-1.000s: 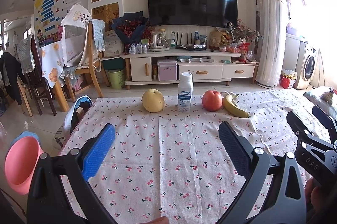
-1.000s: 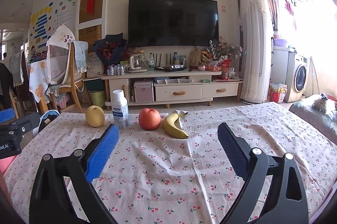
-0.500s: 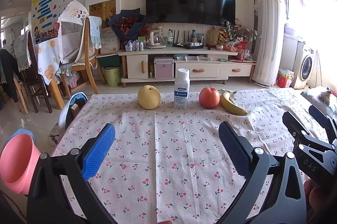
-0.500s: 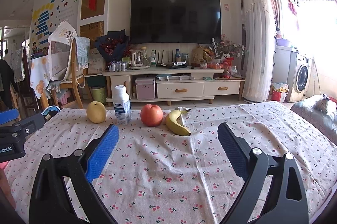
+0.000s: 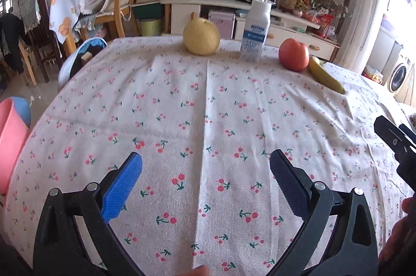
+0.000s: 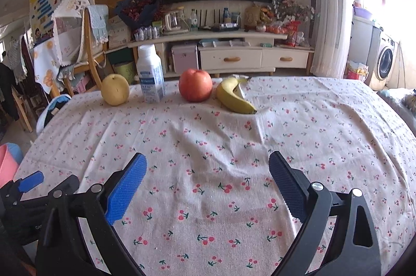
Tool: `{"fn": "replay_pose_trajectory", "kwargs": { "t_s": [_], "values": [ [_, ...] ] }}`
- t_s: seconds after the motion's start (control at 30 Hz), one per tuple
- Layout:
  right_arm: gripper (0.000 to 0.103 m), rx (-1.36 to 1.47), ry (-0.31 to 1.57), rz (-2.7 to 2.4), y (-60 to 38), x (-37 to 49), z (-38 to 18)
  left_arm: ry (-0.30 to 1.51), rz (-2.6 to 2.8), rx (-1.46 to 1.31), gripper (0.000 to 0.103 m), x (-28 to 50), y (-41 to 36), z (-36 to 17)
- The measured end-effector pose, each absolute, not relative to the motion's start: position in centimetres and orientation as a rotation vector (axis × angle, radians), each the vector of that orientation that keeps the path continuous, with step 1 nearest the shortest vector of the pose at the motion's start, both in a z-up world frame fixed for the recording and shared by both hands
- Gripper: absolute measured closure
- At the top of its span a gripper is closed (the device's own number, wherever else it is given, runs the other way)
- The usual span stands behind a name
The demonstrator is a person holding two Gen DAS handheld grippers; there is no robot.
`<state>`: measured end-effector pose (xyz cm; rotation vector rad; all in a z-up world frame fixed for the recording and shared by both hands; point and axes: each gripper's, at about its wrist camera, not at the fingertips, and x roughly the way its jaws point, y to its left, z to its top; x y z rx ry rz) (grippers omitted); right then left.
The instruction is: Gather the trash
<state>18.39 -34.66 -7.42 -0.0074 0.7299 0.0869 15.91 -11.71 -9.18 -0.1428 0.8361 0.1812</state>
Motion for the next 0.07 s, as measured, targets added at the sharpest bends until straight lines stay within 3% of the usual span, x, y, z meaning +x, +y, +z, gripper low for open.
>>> {"fn": "replay_pose_trajectory", "kwargs": {
  "t_s": [0.07],
  "values": [
    [0.009,-0.012,0.765,0.079,-34.50,19.04,-8.17,0.873,0.192,-0.138,0.004,16.61,-11.70,-10.41]
  ]
}}
